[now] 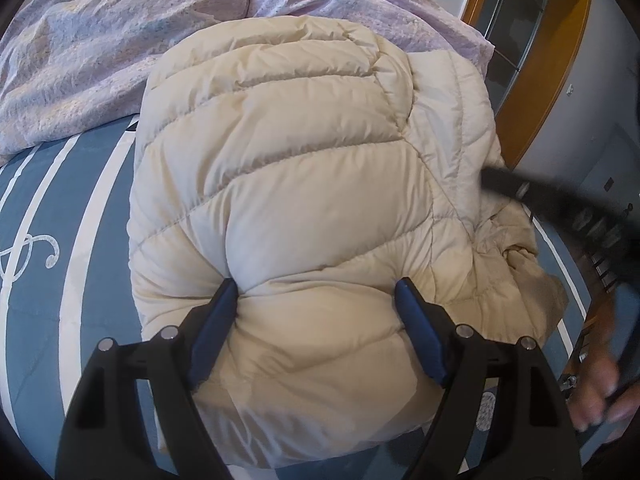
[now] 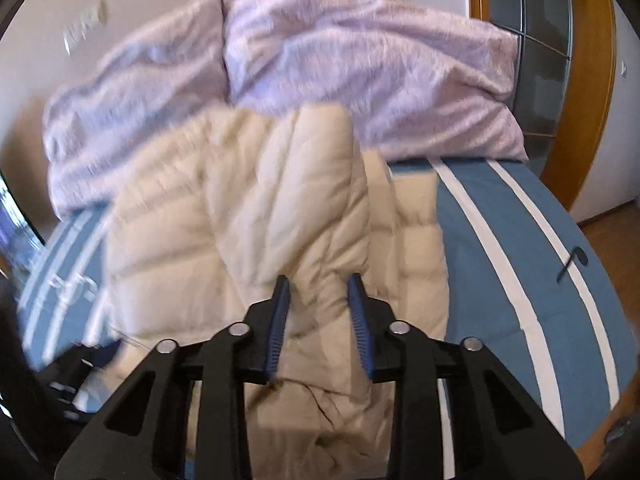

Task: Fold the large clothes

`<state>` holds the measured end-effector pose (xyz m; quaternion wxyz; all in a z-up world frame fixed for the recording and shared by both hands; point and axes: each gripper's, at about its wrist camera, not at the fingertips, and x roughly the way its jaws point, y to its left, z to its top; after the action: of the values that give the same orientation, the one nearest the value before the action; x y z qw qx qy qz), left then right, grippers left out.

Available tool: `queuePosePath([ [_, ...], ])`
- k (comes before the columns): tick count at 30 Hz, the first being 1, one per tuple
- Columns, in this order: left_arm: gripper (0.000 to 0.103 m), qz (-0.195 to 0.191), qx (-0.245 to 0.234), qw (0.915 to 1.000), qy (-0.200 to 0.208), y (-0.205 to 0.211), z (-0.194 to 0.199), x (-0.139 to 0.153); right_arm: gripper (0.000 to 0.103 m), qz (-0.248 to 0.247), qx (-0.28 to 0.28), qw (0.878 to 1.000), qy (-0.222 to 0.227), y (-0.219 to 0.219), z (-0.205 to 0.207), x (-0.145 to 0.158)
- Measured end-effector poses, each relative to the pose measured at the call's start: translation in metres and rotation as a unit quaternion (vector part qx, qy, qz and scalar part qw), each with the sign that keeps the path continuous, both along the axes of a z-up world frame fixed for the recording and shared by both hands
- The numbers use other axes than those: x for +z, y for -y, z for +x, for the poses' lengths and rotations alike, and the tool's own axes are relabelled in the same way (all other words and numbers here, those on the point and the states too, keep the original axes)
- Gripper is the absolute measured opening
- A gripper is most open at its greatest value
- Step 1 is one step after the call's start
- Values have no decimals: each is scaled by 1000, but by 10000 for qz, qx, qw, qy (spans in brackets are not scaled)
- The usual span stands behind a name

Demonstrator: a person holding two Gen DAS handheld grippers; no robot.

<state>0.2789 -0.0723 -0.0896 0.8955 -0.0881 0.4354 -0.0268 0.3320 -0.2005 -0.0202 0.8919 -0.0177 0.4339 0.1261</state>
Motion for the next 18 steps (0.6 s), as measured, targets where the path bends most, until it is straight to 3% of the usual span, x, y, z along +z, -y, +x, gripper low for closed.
queuePosePath([
  [6,80,-15,-63,10000,36,1,-2,1,28,-192,-247,9981,-535,17,-2,-44],
  [18,77,-92,-121,9999,41,6,-3,7,33,53,-450,9968,-661,38,-7,-66],
])
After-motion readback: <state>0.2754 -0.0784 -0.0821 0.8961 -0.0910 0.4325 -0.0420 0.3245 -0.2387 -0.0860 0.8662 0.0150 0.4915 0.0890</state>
